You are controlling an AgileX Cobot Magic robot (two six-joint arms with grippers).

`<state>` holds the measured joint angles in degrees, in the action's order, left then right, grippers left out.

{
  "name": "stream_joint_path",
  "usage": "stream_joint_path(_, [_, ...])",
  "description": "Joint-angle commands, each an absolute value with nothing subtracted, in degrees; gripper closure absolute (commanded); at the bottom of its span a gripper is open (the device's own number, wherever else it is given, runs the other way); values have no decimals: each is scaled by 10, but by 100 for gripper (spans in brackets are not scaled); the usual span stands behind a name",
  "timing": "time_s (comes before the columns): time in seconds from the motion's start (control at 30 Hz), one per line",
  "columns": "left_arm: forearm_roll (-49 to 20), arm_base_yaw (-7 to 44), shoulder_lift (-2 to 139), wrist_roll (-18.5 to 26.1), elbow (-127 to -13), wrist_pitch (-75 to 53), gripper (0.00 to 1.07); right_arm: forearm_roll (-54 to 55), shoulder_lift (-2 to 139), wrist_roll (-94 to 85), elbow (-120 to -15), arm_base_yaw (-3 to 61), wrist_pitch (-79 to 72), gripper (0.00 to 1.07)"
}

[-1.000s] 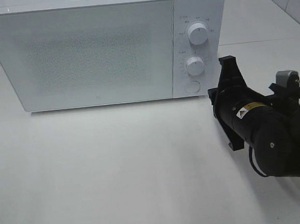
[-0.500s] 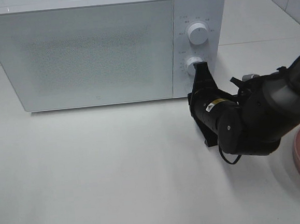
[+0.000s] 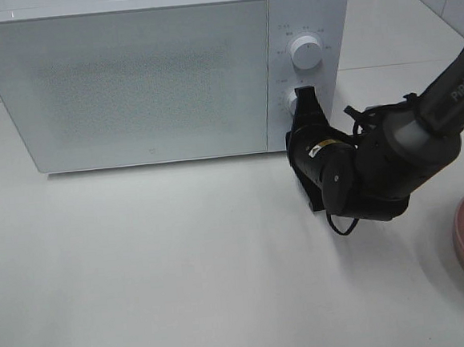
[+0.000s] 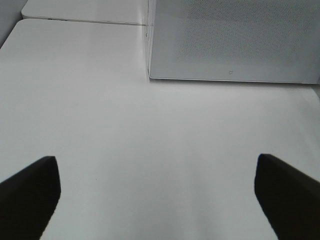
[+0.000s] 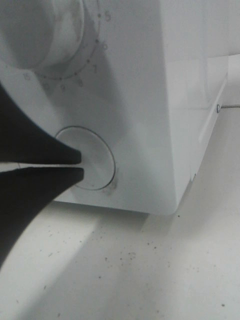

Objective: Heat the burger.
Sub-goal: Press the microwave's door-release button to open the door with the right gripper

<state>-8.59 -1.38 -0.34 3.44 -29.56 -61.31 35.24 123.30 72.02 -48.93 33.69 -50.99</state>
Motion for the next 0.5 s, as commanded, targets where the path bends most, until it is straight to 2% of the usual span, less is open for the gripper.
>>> stream_joint_path(0.03, [-88,-14,-13,31,-296,-614,9,351,1234,713,-494,335,-522,107])
stream_joint_path(0.5, [-88,-14,-13,31,-296,-614,9,378,1248,686,-504,324,-547,107])
